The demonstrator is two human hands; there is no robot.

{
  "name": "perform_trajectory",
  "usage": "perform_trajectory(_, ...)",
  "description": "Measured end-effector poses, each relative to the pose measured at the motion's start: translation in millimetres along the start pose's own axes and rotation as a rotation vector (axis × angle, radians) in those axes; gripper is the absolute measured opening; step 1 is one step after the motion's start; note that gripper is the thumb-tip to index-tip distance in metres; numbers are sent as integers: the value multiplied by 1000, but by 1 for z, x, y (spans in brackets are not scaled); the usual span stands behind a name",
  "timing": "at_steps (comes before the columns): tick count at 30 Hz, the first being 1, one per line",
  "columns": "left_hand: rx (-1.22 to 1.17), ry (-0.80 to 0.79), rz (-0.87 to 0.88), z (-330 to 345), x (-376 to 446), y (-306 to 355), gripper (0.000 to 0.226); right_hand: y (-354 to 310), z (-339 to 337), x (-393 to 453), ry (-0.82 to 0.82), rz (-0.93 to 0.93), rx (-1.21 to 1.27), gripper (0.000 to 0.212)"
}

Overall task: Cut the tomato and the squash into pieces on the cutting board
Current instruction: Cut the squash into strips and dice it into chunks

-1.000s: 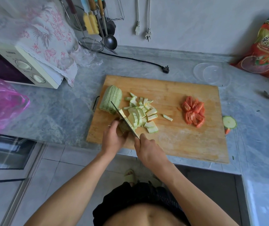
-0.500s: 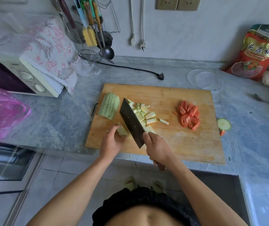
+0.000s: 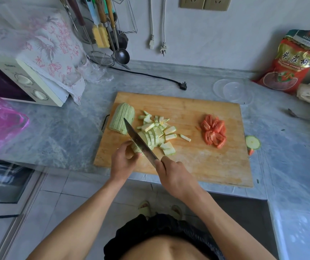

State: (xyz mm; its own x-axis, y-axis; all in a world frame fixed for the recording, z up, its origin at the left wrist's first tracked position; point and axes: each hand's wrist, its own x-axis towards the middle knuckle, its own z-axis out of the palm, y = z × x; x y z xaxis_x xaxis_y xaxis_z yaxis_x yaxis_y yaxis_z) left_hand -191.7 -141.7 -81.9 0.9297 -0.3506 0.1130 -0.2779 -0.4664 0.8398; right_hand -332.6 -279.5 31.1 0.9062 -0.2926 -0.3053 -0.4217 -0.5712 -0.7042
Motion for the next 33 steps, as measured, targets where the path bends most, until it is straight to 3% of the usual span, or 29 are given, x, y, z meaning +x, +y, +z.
perform_trajectory(16, 104, 17, 59, 0, 1, 5, 41, -3, 9, 4, -21, -16, -99, 36)
perform_trajectory(33, 138, -6, -22, 2, 2, 12, 49, 3, 27, 12, -6, 16, -97, 35)
